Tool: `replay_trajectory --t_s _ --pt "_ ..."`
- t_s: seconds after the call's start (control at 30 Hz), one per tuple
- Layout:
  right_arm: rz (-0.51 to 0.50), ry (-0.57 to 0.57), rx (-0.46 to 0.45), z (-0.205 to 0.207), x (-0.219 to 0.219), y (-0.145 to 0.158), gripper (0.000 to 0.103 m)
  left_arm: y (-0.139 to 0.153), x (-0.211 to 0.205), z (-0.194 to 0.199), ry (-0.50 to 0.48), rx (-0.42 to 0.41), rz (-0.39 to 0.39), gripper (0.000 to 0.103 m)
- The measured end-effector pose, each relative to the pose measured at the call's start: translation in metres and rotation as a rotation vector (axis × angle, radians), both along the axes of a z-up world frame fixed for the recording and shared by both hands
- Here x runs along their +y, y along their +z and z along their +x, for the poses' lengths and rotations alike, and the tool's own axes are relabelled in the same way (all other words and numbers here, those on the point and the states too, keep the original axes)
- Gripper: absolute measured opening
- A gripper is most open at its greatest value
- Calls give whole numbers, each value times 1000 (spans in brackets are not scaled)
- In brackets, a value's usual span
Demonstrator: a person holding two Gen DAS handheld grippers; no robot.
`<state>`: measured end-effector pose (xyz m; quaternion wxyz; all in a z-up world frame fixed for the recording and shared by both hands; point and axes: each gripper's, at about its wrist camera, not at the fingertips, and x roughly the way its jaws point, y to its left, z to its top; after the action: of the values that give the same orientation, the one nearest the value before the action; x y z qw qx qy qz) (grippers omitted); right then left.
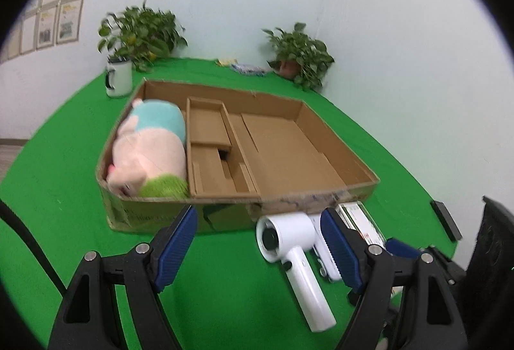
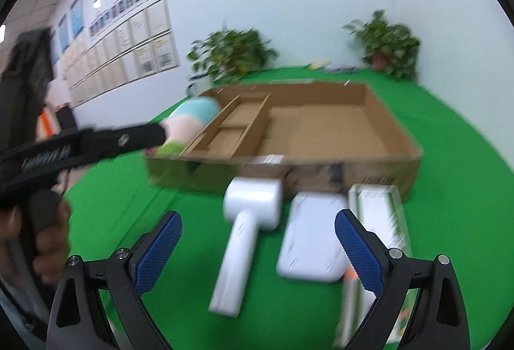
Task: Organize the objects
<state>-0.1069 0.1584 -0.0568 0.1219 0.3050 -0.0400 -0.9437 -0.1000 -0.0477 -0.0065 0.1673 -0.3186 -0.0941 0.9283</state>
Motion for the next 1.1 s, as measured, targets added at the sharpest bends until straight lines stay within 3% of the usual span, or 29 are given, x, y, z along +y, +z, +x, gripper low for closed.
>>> replay_trajectory --t_s 0.1,0.2,0.27,0.3,0.4,0.47,0.57,0.73,0.9,1.03,1.1 --pt "-41 44 -84 6 -6 -22 95 -24 0 -8 -68 -94 85 78" --pt "-31 77 -112 6 -15 -34 84 -46 3 -16 -126 -190 173 77" --pt "-13 99 -128 4 -22 -39 68 -54 8 -20 -163 -220 211 77" --pt "-5 107 -142 2 -24 -42 65 -59 11 -23 -180 -239 231 77" --pt "22 87 -166 -6 -28 -49 47 -67 18 -27 -206 -270 263 68" --pt "48 71 -208 -16 -31 -58 30 -72 22 -31 -220 -290 275 64" --pt "54 60 -226 -19 -32 -62 29 -79 29 -32 -242 -330 270 55" --pt "50 81 -257 3 -34 -62 27 -89 35 -15 -282 -381 295 55" --pt "-10 110 -302 23 -32 -64 38 -106 41 -3 -288 -445 331 54" --pt "-9 95 -307 13 -28 -65 38 -110 47 -4 -276 -460 329 47" --pt "-11 92 -315 10 -28 -65 37 -111 46 -3 -270 -468 330 38"
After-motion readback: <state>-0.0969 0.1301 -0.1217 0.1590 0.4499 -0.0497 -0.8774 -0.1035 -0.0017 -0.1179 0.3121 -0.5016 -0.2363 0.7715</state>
